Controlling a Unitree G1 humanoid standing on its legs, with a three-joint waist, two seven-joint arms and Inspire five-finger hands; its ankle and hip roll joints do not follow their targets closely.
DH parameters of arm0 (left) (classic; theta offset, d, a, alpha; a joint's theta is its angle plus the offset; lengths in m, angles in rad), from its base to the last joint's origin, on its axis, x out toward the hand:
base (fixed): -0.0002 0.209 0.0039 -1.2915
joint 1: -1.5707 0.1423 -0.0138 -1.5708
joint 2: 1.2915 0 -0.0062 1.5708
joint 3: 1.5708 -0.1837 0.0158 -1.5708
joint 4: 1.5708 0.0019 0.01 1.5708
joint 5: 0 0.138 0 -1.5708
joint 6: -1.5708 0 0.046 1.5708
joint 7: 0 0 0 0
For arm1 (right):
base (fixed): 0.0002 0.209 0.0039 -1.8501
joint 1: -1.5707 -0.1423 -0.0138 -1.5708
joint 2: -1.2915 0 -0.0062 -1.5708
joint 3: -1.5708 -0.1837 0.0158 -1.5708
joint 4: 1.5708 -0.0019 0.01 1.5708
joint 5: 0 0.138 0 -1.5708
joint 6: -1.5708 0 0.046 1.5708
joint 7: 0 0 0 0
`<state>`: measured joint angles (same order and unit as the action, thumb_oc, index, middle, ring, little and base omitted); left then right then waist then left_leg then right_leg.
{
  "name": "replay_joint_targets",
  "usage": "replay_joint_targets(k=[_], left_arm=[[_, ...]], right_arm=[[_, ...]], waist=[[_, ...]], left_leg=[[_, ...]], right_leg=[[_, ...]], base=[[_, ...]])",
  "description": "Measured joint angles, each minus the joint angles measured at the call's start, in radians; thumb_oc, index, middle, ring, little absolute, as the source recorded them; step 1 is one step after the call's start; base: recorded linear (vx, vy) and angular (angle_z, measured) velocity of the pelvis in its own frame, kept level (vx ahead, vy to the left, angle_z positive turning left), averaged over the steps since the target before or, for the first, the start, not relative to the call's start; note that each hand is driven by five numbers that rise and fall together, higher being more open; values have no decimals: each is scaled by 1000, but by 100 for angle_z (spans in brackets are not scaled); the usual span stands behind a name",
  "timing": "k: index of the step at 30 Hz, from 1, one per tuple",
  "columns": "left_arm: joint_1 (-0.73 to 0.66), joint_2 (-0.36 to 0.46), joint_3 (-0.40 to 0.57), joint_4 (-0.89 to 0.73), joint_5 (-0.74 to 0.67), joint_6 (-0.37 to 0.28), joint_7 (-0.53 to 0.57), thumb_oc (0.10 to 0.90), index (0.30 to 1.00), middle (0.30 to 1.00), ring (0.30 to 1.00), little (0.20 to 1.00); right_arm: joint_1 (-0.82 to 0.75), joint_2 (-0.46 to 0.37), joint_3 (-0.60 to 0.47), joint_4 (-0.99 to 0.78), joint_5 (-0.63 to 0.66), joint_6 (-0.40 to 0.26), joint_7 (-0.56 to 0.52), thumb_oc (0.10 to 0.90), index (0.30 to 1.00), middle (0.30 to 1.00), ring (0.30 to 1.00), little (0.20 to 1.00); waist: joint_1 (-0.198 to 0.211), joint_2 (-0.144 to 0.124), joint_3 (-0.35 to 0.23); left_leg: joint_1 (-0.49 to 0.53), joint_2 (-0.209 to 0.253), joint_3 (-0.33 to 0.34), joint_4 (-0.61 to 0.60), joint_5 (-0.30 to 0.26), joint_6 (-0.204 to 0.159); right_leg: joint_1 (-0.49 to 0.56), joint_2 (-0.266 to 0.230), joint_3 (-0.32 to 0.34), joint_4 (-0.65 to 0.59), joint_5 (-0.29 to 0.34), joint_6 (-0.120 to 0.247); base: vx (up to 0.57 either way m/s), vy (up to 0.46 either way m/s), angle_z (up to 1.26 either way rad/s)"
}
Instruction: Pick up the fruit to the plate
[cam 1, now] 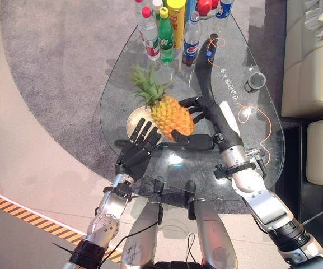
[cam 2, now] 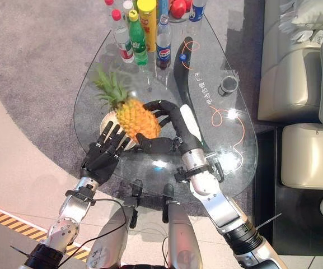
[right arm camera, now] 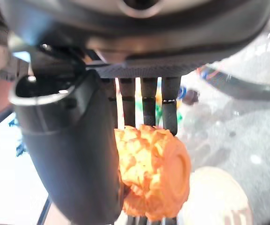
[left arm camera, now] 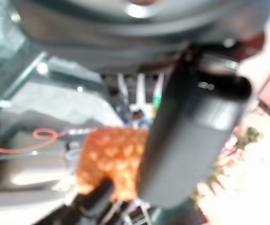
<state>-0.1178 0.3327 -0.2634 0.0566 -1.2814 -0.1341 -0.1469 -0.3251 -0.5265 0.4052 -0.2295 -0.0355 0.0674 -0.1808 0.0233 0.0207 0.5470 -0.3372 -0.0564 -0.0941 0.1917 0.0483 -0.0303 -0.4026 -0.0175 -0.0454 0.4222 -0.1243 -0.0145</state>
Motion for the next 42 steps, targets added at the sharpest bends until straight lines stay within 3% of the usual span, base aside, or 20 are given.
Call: replay_joint_targets(k=[4,25,33,42], left_arm=[[-10,1,13,-4,-1,-4,-9,800,900,900,900,900],[12,10,55,-78,-116,39,-17,800,900,900,900,900],[15,18,47,-78,-110,39,-14,800,900,900,900,900],[39,51,22,-81,-78,37,-11,800,900,900,900,900]], right_arm=[[-7,-26,34,-1,0,0,58,100,300,300,300,200],[-71,-50,-7,-38,-1,0,187,100,300,300,300,200],[-100,-75,-8,-32,70,0,261,100,300,300,300,200],[-103,-106,-8,-9,157,0,343,100,300,300,300,200]], waist=[[2,0,0],[4,-1,0],[31,-1,0],[32,-2,0]], left_leg=[[0,-1,-1,0,0,0],[-2,-3,-7,1,0,0],[-3,-3,-11,2,0,0],[-3,-9,-12,2,1,1]], right_leg=[[1,0,-1,0,0,0],[1,0,-5,2,-1,1],[1,-2,-8,2,-1,2],[2,-4,-10,2,-2,3]], base=[[0,0,0],[0,0,0],[0,0,0],[1,3,1]])
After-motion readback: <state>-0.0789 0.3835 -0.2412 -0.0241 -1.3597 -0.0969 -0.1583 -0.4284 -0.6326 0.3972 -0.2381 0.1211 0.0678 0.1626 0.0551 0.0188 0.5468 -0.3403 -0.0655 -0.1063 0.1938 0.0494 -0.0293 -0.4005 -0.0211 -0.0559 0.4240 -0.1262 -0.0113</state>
